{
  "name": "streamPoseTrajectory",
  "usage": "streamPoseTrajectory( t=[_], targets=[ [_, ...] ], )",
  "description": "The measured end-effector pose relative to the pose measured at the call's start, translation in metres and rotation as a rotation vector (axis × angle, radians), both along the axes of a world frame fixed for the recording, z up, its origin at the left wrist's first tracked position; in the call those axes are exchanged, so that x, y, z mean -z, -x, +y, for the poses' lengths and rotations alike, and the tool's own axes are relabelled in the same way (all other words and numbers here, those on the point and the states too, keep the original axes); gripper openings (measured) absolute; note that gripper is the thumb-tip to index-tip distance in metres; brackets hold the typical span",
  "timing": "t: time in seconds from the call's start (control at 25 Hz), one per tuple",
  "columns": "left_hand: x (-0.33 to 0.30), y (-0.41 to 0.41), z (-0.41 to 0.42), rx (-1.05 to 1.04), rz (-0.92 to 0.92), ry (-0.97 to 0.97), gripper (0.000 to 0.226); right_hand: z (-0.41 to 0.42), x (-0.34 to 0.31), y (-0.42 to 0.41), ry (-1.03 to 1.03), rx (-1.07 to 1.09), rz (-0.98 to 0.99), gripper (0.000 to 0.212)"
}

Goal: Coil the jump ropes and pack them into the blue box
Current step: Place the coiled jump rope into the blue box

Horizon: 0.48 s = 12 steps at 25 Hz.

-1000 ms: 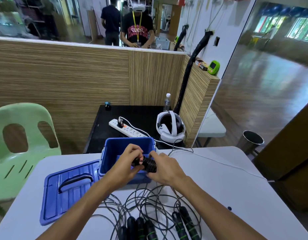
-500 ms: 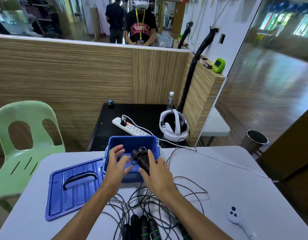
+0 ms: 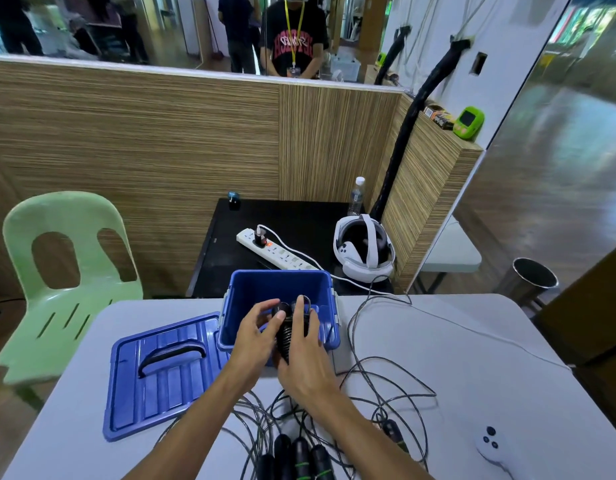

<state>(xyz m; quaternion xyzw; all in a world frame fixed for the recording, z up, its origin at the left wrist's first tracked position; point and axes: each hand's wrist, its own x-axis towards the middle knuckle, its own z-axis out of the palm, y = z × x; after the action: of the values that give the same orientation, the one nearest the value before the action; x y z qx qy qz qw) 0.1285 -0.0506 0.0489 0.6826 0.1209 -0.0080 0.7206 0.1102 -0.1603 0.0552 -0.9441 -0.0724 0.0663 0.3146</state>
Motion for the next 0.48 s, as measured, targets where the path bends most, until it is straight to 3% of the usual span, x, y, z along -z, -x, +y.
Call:
streamPoseTrajectory(
  t=[0.08,0.32,0.4,0.48],
  targets=[
    [0.007,-0.009,0.009,0.006,-0.027,-0.063,0.024,0.008,0.001,-0.006,0.000,0.004,0.015,0.095],
    [0.018,-0.042,0.038,-0.055,-0.215,-0.527,0.041,0.040,0.007,-0.043,0.157,-0.035,0.007,0.102],
    [0.028,-0.054,0.052,-0.147,-0.246,-0.788,0.048,0.056,0.013,-0.061,0.170,-0.013,0.037,0.091],
    [0.044,-0.062,0.067,-0.185,-0.217,-0.926,0.052,0.071,0.021,-0.076,0.183,0.015,0.076,0.080]
  ],
)
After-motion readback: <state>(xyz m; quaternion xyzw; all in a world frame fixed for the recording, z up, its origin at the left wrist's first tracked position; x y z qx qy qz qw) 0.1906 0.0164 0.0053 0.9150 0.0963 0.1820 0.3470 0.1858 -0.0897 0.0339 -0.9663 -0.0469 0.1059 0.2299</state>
